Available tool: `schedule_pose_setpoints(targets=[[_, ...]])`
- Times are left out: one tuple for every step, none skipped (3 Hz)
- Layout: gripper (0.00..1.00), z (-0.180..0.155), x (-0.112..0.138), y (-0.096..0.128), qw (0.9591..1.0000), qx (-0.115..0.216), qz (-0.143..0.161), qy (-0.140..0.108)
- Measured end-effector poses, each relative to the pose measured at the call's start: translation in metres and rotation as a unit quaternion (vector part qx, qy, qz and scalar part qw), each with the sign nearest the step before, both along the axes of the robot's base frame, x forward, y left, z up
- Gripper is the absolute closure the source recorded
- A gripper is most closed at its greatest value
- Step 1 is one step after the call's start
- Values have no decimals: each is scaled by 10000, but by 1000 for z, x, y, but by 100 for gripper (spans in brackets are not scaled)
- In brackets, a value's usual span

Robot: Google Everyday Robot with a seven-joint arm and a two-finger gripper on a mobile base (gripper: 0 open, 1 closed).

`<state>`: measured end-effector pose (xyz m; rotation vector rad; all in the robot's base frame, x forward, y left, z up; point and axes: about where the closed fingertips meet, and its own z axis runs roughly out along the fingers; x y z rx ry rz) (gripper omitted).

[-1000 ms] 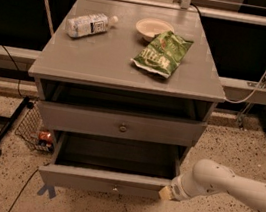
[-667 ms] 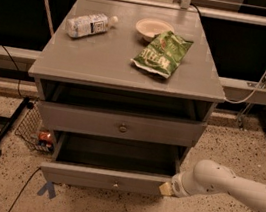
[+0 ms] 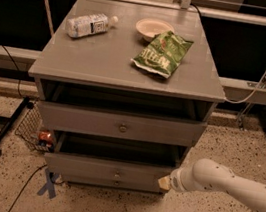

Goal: Close middle drawer

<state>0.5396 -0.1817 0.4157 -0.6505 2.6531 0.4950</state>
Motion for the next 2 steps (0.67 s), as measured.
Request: schedule_pose_setpoints(targets=[[100, -2, 5, 1, 10000, 58, -14, -43], [100, -6, 16, 2, 9998, 114, -61, -164]])
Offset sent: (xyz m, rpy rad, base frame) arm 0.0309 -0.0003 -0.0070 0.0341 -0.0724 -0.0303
